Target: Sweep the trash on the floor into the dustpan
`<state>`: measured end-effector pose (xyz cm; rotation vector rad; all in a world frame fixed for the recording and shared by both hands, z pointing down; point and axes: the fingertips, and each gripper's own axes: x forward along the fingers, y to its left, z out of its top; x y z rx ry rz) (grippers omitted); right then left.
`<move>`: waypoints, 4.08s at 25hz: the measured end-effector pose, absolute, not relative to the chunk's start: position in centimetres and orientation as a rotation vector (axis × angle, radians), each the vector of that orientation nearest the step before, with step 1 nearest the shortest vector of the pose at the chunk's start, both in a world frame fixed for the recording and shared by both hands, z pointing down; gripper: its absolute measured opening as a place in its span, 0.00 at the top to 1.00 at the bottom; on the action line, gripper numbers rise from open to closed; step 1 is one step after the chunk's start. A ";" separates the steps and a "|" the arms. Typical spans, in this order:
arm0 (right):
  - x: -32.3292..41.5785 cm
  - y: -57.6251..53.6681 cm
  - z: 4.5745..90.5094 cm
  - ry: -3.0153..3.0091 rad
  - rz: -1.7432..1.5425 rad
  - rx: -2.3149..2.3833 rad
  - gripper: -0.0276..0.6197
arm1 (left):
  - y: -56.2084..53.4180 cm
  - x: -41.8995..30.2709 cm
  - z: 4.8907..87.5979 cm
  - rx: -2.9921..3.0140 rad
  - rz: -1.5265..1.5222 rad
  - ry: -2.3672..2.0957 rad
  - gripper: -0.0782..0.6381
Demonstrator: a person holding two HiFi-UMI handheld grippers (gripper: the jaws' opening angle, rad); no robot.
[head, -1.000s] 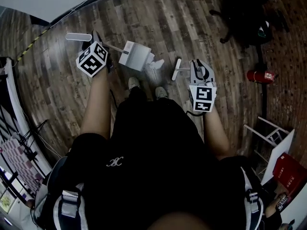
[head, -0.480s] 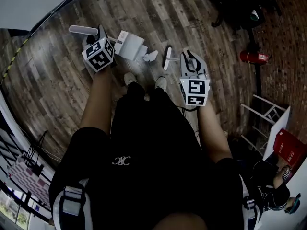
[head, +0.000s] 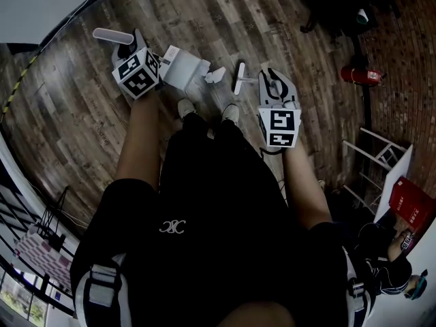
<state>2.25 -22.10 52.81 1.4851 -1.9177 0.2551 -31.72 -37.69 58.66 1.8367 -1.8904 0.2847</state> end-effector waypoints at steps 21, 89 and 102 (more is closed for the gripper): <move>-1.6 -24.1 53.9 -1.987 0.243 1.368 0.84 | -37.1 -29.4 61.4 1.910 0.315 -1.794 0.73; 17.7 -20.8 34.4 -2.227 0.323 1.932 0.84 | -30.5 -4.6 34.3 2.623 0.302 -1.376 0.75; 20.8 -20.4 34.6 -2.180 0.329 1.974 0.84 | -30.5 -0.4 34.4 2.645 0.314 -1.299 0.75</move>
